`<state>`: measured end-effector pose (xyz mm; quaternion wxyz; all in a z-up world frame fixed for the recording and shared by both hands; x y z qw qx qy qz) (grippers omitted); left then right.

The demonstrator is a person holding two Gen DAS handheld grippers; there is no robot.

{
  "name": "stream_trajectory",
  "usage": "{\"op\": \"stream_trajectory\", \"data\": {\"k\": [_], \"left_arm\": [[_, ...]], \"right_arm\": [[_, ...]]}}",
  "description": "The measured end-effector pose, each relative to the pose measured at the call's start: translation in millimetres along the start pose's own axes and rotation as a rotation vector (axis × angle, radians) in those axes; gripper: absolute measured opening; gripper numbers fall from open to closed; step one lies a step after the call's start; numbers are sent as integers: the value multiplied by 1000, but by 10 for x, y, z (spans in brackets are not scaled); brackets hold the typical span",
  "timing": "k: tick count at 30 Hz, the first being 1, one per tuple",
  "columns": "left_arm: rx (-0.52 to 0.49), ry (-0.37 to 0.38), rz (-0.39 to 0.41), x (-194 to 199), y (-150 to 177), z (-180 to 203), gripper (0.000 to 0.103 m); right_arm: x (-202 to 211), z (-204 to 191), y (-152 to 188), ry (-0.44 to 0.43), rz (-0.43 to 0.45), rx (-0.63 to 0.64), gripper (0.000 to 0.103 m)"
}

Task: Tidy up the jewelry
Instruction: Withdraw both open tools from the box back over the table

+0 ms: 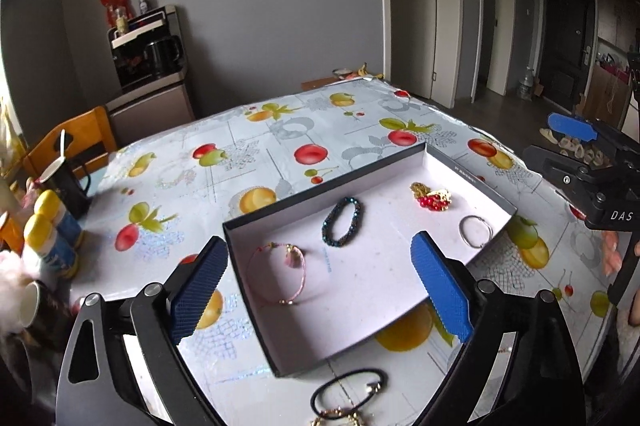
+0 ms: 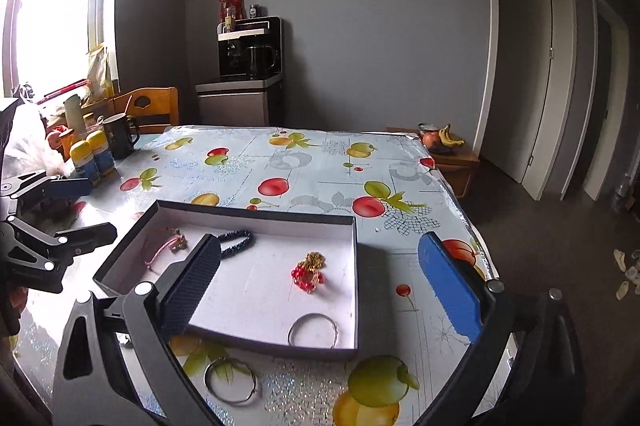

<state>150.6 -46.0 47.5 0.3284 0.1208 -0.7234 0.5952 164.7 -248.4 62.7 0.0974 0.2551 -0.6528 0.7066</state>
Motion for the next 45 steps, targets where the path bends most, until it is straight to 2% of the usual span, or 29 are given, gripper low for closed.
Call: {"op": "stream_trajectory", "data": {"k": [9,20,34,36,41,45], "left_arm": [[-22,0,-8,202,477,118,96],[-18,40,-10,278,821,212,96],[-47,70,-110,143,1229,332,96],[-50,65,-118,127,1264,331,96],[-27,60,-134,130,1316,246,96],[5,65,-147,182,1390,131,96]], "right_arm": [[223,-174,494,-63,-56,50,98],[299,-217,1103,-101,-171,59,98],[402,-424,1544,-214,-260,103,97],[399,-487,1578,-229,-266,121,92],[363,-574,1645,-246,-297,140,66],[387,-658,1692,-257,-303,180,52]]}}
Point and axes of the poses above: each gripper's, at about its wrist camera, not at the fingertips, and x roughly against the way its jaws point, z to its right, y to its underside, the point moved 8 cm from there along -x, roughly the way its jaws point, and after that the axes turned 1 degree about y, right-handed, at the moved point
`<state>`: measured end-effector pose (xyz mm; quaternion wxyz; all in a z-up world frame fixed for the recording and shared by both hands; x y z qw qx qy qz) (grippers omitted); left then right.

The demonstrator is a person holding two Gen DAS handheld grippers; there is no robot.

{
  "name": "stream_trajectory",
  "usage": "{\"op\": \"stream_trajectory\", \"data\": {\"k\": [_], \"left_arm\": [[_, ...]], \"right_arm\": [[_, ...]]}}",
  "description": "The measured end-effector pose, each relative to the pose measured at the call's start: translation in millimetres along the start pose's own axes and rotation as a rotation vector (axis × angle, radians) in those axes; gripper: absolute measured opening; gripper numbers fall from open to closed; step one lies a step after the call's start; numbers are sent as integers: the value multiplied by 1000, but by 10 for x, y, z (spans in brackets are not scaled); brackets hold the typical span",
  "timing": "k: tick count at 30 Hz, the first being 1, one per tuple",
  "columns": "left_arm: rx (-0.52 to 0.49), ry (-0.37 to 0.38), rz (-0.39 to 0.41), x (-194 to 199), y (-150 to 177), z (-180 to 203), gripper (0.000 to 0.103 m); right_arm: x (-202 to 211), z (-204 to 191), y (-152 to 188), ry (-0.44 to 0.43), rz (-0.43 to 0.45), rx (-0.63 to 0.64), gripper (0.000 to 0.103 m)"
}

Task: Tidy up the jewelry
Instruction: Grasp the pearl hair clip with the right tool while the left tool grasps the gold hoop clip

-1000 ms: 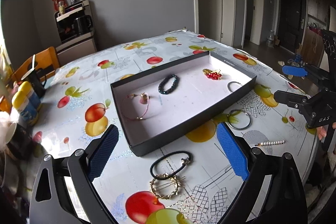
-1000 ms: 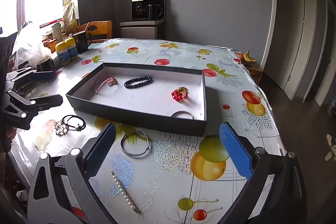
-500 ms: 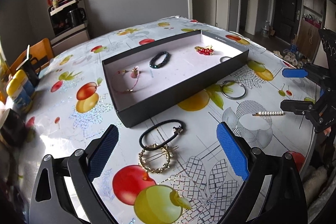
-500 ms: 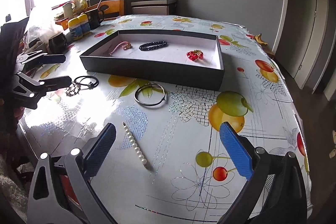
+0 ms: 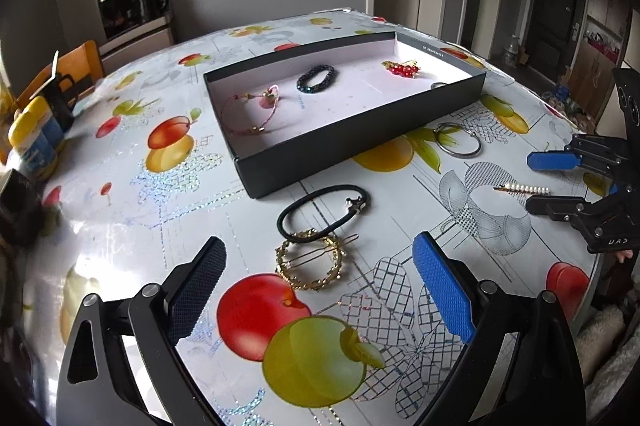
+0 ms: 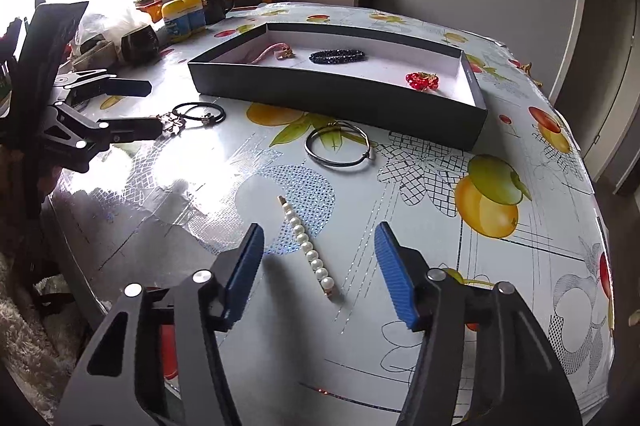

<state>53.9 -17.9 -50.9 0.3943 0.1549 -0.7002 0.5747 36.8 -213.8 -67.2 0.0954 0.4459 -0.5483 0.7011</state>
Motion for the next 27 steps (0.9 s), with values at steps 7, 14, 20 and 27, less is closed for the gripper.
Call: {"op": "stream_trajectory", "data": {"k": [7,14,20,27], "left_arm": [[23,-8,-25,-13,136,-125,96],[24,14,-87,-150,173,-103,92],[6,28,-103,-200,122,-81,81],[-10,23,-97,-178,79,-87,42]], "right_arm": [[-5,-86,22,-26,0,11,29],[-20,-105,7,-52,9,-9,6],[-20,-129,7,-54,10,-2,6],[-24,-108,7,-54,13,-11,6]]}}
Point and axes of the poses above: each gripper's, at about its wrist camera, not at the fingertips, and x roughly against the way its jaws point, z to its right, y to its underside, the point moved 8 cm from there along -x, roughly the way its jaws point, and after that the axes turned 1 degree about y, right-handed, at the moved point
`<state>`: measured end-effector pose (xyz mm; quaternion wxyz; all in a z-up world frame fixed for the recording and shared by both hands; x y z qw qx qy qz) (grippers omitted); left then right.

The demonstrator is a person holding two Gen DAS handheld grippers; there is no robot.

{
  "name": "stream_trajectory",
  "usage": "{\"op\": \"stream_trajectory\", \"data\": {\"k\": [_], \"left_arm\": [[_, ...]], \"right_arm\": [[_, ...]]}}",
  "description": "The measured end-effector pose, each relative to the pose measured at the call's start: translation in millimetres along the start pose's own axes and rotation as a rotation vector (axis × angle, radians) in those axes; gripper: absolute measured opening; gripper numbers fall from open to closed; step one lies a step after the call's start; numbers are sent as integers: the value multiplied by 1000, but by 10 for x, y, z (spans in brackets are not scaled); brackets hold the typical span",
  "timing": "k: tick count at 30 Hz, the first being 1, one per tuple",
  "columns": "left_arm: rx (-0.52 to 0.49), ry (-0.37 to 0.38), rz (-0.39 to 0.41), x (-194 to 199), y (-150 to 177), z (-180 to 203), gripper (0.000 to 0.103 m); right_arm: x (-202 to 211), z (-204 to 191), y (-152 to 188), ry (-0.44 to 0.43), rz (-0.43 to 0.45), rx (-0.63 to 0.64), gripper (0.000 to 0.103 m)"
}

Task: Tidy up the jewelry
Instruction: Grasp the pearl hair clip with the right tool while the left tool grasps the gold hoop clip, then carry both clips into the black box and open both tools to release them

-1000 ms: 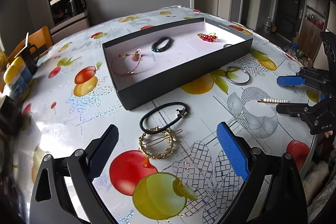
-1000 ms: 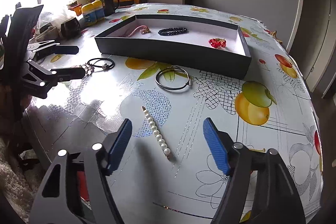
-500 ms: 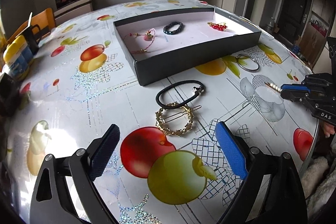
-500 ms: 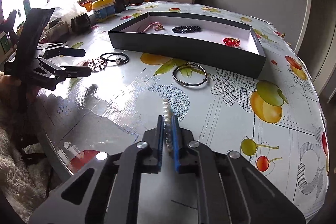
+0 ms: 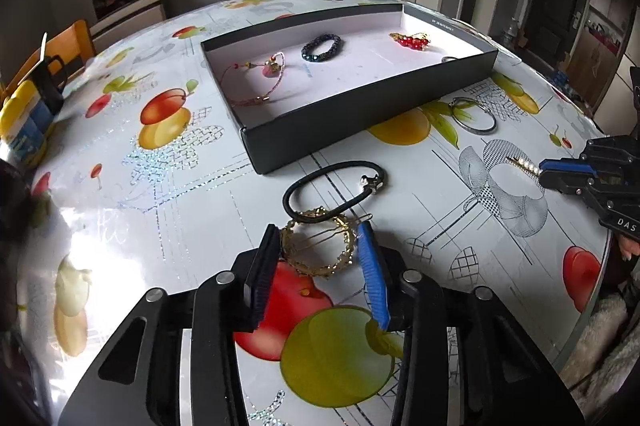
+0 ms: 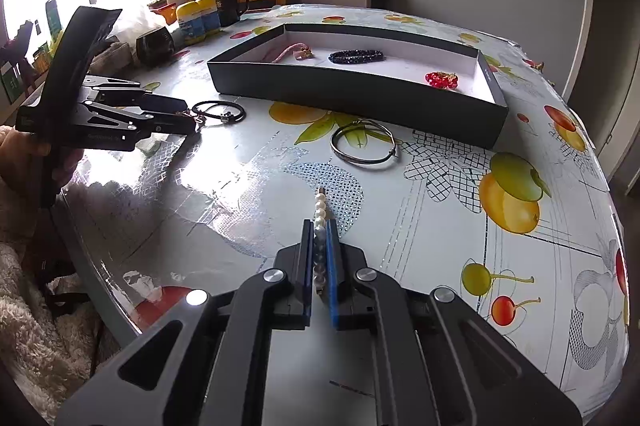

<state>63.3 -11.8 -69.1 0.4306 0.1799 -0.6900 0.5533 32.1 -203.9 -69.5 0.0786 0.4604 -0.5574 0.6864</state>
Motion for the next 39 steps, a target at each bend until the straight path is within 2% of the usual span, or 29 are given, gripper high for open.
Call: {"op": "stream_trajectory", "data": {"k": [8,17,20,29,39], "left_arm": [[-26,21,8,127,33,67,42],[-51,25,76,421,-67,141,42],[-59,53,101,529,-129,195,42],[-86,45,60,399,-75,245,42],[-98,38,78,443,-225,218,42]], "right_arm": [[30,4,-27,8,10,5,6],[102,18,-95,11,40,0,6],[116,19,-110,12,44,1,6],[118,17,-113,12,42,3,6],[189,74,-273,36,74,12,6]]}}
Point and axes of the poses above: each gripper's, at about its wrist camera, not at the fingertips, and x roughly against the way its jaws point, z to its right, y to its underside, the point moved 8 cm from there along -x, roughly the way its jaws point, and after that the axes turned 1 degree about y, right-handed, at the moved point
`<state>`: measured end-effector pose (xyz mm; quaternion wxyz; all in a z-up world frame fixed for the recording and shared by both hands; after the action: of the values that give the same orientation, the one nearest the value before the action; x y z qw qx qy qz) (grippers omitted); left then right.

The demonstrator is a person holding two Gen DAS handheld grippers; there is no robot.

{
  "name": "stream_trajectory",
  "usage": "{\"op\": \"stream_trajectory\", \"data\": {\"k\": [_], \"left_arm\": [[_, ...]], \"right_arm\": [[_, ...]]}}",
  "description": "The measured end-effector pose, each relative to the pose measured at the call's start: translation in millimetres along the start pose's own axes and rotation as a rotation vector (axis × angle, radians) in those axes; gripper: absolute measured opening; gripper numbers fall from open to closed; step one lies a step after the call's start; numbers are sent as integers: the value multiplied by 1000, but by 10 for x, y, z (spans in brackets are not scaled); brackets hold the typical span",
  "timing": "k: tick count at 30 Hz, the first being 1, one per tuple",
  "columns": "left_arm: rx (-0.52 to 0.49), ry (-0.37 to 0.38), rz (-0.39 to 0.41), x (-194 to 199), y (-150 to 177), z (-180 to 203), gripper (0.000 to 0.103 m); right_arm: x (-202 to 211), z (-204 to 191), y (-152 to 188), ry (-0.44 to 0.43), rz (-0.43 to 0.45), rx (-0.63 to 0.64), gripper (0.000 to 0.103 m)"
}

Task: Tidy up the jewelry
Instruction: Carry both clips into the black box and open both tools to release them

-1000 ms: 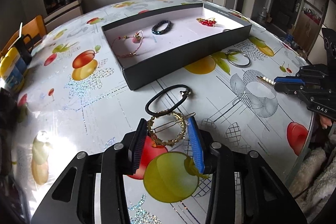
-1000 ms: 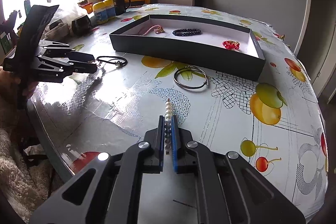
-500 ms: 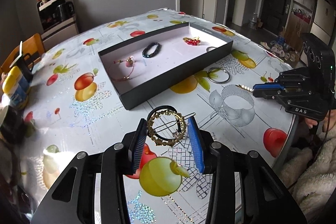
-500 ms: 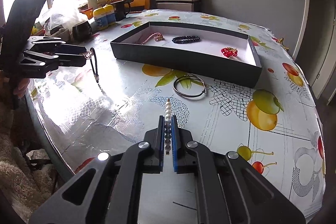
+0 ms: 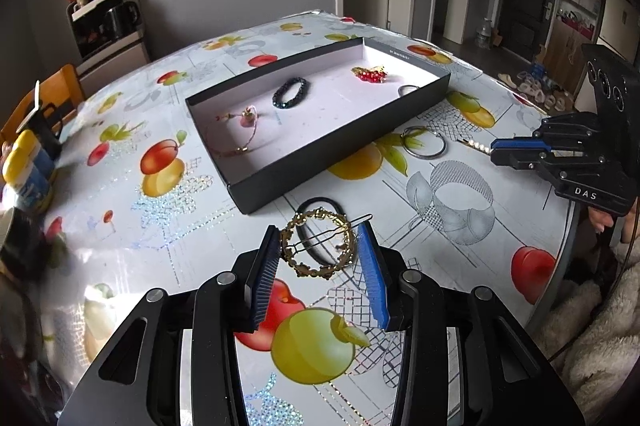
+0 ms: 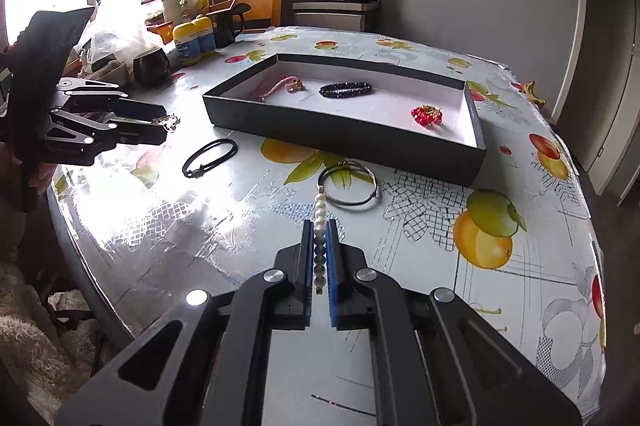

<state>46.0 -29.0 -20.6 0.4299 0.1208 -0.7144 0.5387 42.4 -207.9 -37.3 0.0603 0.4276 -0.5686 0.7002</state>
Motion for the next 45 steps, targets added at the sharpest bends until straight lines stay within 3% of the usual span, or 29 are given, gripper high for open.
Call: {"op": "stream_trajectory", "data": {"k": [8,13,19,29,45], "left_arm": [[-20,-17,40,-131,-417,-102,42],[12,-15,19,-370,-590,-259,42],[76,4,-47,-705,-675,-444,42],[100,47,-118,-957,-635,-455,42],[138,96,-161,-1101,-644,-484,42]], "right_arm": [[42,137,-532,44,89,42,6],[-76,272,-827,67,117,33,6],[-407,501,-1022,75,87,-28,6],[-999,646,-1020,63,-28,-81,6],[-1272,713,-892,51,-128,-131,6]]}}
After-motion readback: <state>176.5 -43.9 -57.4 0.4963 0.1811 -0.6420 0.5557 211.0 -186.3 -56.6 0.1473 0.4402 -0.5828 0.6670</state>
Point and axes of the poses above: each gripper's, at about its wrist camera, not at the fingertips, and x roughly against the way its jaws point, z to its right, y to its underside, the point moved 8 cm from there along -x, roughly the way its jaws point, and after that the axes turned 1 degree about y, right-handed, at the moved point
